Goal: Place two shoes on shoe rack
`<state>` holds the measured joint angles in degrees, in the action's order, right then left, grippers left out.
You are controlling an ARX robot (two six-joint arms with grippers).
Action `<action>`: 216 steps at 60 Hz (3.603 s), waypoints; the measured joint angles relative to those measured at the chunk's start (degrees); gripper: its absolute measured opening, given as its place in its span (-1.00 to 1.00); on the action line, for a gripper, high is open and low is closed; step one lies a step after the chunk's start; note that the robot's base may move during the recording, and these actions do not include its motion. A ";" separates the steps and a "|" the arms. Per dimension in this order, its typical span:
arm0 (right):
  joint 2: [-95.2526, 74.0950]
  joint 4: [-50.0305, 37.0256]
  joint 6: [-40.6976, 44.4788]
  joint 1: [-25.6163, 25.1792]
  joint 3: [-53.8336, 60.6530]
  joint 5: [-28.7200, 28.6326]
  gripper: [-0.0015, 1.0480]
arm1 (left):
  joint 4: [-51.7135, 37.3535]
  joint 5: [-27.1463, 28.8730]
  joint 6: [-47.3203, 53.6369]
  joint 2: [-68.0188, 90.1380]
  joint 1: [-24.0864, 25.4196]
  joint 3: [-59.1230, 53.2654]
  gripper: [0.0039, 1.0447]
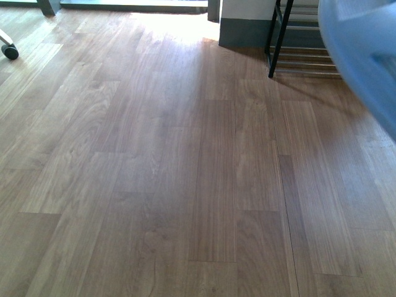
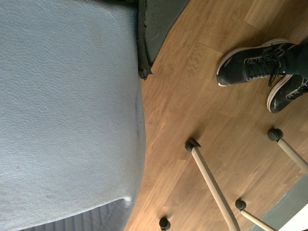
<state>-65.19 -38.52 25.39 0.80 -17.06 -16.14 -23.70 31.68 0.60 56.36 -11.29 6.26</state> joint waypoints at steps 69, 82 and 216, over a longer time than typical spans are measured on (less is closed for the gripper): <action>4.48 0.72 1.01 0.17 0.31 0.50 -0.97 | 0.02 -0.07 0.00 0.00 -0.07 0.00 -0.97; 4.44 0.72 1.01 0.20 0.33 0.37 -0.97 | 0.04 0.07 0.00 0.00 -0.07 0.00 -0.97; 4.42 0.72 1.03 0.11 0.44 0.35 -0.97 | 0.07 -0.15 0.00 0.09 -0.13 0.00 -0.97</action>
<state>-60.77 -37.80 26.41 0.91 -16.62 -15.79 -23.64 31.53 0.60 56.45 -11.42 6.26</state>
